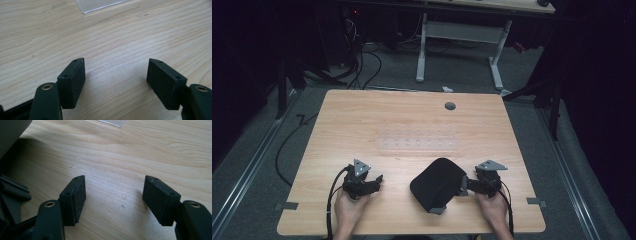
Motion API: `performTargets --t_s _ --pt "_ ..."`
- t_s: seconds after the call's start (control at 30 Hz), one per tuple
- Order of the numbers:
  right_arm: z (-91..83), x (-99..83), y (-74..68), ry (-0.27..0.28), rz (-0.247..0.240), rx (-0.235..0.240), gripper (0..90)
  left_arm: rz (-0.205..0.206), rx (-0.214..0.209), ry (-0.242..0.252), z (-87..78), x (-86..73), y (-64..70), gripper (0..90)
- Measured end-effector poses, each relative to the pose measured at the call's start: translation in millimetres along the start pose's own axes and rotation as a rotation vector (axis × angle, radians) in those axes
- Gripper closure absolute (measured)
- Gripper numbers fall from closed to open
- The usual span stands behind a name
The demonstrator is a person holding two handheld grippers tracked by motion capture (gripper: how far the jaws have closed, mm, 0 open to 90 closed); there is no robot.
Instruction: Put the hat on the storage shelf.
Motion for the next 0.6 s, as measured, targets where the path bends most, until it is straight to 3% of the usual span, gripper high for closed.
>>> performTargets --t_s 0.6 --pt "-0.4 0.0 0.5 0.0 0.012 0.006 35.4 0.001 -0.003 -0.004 -0.3 -0.4 0.6 29.6"
Point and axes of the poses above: each handheld gripper's, and its own axes: z roughly forward along the jaws, x roughly out of its top, y roughly to its right, the point moved 3 cm from there along z, roughly forward along the jaws, and after that the axes turned 5 degrees about x, right-handed, at the moved point
